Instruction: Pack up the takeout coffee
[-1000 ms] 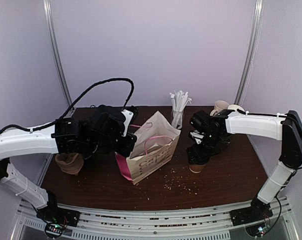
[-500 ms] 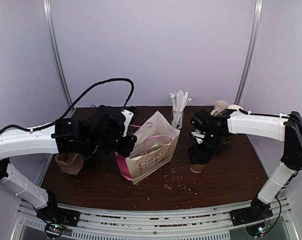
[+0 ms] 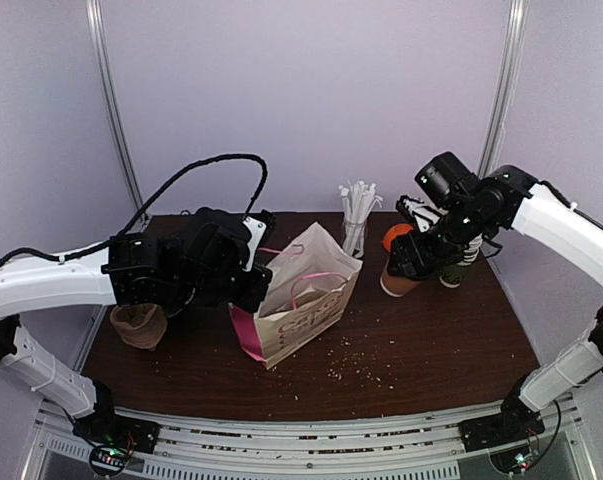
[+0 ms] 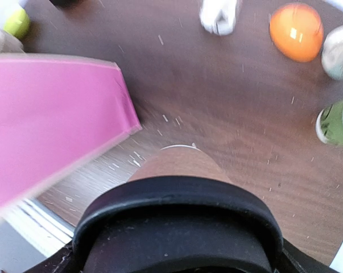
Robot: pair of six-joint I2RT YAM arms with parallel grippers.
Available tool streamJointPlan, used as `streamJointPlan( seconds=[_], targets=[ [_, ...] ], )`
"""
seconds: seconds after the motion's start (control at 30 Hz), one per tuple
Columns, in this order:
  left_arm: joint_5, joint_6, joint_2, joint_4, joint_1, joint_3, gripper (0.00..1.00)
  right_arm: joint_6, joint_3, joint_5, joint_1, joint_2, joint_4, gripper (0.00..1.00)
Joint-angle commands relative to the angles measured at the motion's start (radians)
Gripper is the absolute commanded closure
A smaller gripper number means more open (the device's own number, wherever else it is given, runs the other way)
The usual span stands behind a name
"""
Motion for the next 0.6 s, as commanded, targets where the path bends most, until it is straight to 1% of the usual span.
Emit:
streamJointPlan(
  seconds=[0.0,0.2,0.3,0.43,0.57],
  targets=[
    [-0.004,0.02,0.024,-0.053,0.0,0.059,1.0,0.021,0.182,0.015,0.015,-0.039,-0.124,0.16],
    [-0.016,0.035,0.063,-0.088,0.0,0.125,1.0,0.034,0.404,-0.05,0.057,-0.006,-0.169,0.16],
    [-0.01,0.038,0.083,-0.099,0.0,0.149,1.0,0.035,0.483,-0.066,0.093,0.026,-0.187,0.16],
    [0.0,0.037,0.101,-0.102,0.0,0.178,1.0,0.038,0.543,-0.099,0.14,0.06,-0.179,0.16],
    [0.011,0.037,0.12,-0.104,0.0,0.202,1.0,0.036,0.557,-0.121,0.193,0.097,-0.163,0.16]
  ],
)
